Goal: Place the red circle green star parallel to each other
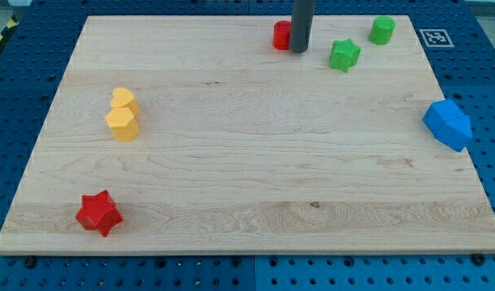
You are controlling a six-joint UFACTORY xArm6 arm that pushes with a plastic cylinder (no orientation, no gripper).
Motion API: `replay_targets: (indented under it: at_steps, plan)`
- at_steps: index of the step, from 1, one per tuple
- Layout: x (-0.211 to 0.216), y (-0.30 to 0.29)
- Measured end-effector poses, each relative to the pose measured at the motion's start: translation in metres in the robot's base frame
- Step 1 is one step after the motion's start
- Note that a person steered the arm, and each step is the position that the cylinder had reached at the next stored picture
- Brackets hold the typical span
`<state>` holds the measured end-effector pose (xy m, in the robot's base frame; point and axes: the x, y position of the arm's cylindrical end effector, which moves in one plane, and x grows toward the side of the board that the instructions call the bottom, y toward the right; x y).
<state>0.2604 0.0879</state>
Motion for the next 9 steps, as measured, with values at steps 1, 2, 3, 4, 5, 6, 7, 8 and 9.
replay_targets:
  at_steps: [1,2,3,4,5,6,7,8,9]
  plan:
    - [-0.046,0.001]
    - [-0.057,-0.032]
    - [-0.024,-0.048]
    - [0.032,-0.048]
    - [0.044,-0.048]
    - [0.016,-0.037]
    - [0.011,0.008]
    - [0.044,0.034]
    - [0.096,0.032]
